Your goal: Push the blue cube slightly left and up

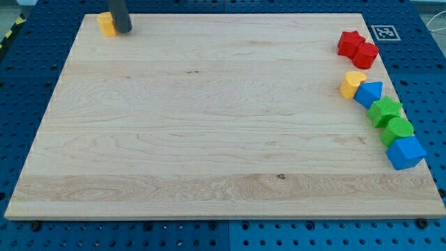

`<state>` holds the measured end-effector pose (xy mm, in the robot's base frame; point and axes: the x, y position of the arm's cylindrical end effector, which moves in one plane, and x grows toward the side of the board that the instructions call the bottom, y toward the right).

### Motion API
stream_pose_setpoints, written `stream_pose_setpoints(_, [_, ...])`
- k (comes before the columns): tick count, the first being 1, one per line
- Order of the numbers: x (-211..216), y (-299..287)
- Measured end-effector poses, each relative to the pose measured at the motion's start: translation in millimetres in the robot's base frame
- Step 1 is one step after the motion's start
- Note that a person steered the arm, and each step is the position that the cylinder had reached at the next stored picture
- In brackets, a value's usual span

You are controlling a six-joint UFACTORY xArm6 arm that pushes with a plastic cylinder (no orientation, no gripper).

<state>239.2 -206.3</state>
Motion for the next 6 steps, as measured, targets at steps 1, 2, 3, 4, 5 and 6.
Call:
stream_pose_setpoints(1, [1,0])
stream_pose_setpoints(2, [12,2])
stream_pose_setpoints(3, [14,0])
stream_pose_setpoints(4, [14,1])
stream_pose_setpoints(5, [24,37])
stream_pose_setpoints(6, [39,104])
